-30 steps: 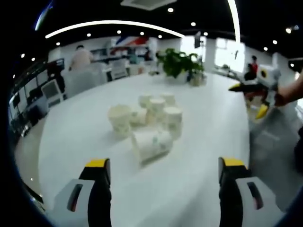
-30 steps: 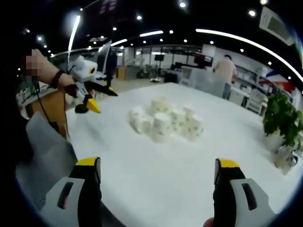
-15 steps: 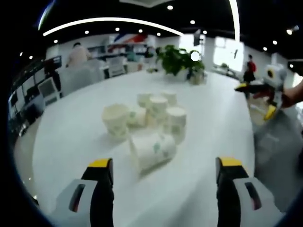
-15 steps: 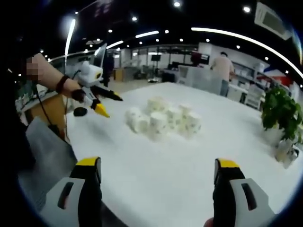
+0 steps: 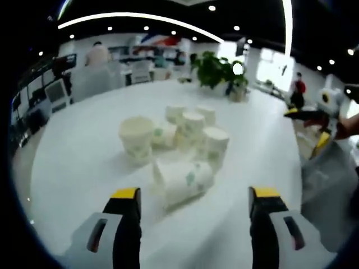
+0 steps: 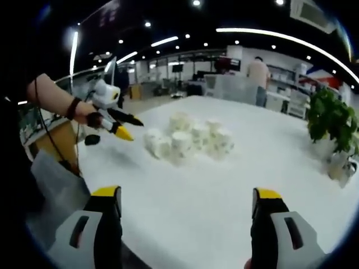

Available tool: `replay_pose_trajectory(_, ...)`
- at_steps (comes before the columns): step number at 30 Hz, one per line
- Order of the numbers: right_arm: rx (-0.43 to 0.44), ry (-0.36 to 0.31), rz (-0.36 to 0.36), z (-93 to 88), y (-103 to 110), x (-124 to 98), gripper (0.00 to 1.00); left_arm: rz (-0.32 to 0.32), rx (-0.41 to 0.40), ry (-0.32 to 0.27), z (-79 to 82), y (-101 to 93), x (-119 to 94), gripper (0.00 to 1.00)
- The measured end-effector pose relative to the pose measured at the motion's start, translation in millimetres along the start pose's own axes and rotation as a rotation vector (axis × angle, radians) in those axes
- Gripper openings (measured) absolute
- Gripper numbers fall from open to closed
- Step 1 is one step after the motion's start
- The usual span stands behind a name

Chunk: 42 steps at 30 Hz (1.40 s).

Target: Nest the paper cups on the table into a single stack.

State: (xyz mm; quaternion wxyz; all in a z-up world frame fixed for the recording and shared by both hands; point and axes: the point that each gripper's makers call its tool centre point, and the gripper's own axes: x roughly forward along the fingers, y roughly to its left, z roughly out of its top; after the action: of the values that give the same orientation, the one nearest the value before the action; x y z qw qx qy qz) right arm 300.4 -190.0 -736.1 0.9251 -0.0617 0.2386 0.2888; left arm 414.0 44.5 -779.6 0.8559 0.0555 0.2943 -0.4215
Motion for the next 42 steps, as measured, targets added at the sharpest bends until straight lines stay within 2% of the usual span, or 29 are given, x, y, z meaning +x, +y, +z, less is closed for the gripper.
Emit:
replay_pose_trajectory(7, -0.015, 0.009, 0.009, 0.8, -0.9, 2.1, 0.94, -0.026, -0.033, 0.005, -1.4, 1.5, 8.3, 0.70)
replay_pose_trajectory(13, -0.008, 0.029, 0.017, -5.4, -0.9, 2.9, 0.93, -0.042, -0.056, 0.005, -0.3, -0.1, 14.0, 0.68)
replay_pose_trajectory(15, -0.007, 0.025, 0.017, -4.5, -1.0, 2.3, 0.93, -0.038, -0.017, 0.016, -1.6, 0.6, 15.8, 0.68)
replay_pose_trajectory(18, 0.000, 0.027, 0.013, -5.5, -3.1, 1.6, 0.93, -0.053, -0.047, 0.015, -1.2, -1.8, 17.6, 0.67)
replay_pose_trajectory(25, 0.025, 0.024, 0.002, -7.3, -4.8, 0.1, 0.93, -0.055, -0.034, 0.020, 0.5, -1.7, 22.1, 0.63)
replay_pose_trajectory(32, 0.041, 0.018, -0.006, -8.7, -4.4, -3.2, 0.93, -0.077, -0.068, 0.018, 3.3, -1.6, 27.6, 0.61)
replay_pose_trajectory(42, 0.047, 0.016, -0.012, -9.1, -6.6, -4.7, 0.92, -0.091, -0.074, 0.007, 5.6, -5.7, 32.3, 0.53)
